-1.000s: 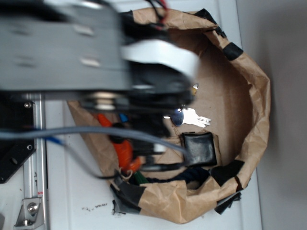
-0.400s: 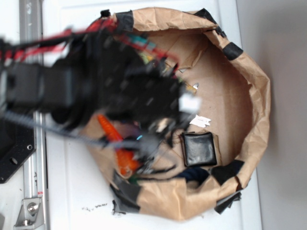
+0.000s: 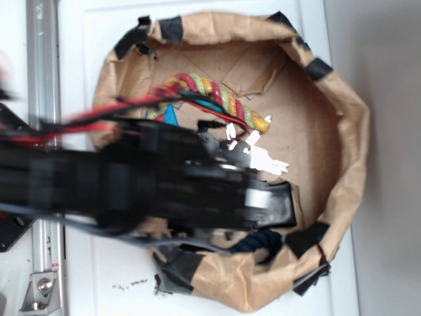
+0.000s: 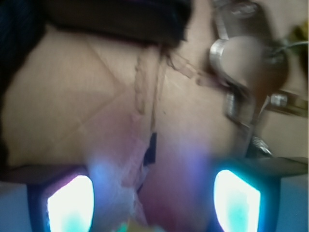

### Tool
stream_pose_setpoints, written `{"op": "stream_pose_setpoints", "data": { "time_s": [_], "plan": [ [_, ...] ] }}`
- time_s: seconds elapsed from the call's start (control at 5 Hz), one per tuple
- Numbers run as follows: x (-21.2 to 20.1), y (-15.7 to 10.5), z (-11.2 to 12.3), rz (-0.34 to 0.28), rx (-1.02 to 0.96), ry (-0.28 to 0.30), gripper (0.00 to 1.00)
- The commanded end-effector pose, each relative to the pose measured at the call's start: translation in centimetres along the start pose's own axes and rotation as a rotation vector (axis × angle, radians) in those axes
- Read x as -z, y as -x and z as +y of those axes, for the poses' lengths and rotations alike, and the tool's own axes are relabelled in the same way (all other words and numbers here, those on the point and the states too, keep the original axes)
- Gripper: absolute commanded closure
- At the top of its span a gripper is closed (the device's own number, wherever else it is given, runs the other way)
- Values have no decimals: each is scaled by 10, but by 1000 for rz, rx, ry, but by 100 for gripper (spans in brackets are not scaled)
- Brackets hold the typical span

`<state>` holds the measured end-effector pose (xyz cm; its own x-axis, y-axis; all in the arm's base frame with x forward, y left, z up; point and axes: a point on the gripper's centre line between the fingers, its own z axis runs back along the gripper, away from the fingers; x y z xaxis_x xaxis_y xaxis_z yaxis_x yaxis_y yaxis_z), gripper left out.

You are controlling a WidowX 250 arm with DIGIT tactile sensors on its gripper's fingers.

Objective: Grab the multicolored rope.

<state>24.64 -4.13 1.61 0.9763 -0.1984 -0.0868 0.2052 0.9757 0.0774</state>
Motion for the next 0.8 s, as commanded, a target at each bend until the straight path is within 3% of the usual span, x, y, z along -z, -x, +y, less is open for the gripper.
{"op": "stream_pose_setpoints", "data": {
  "time_s": [0.0,0.2,0.4,0.6],
  "plan": [
    [14,2,6,13,7,33,100],
    [-4,11,16,-22,-24,7,100],
    [-49,29,46,-123,-161,16,0],
    [-72,45,80,-141,-311,22,0]
  ]
}}
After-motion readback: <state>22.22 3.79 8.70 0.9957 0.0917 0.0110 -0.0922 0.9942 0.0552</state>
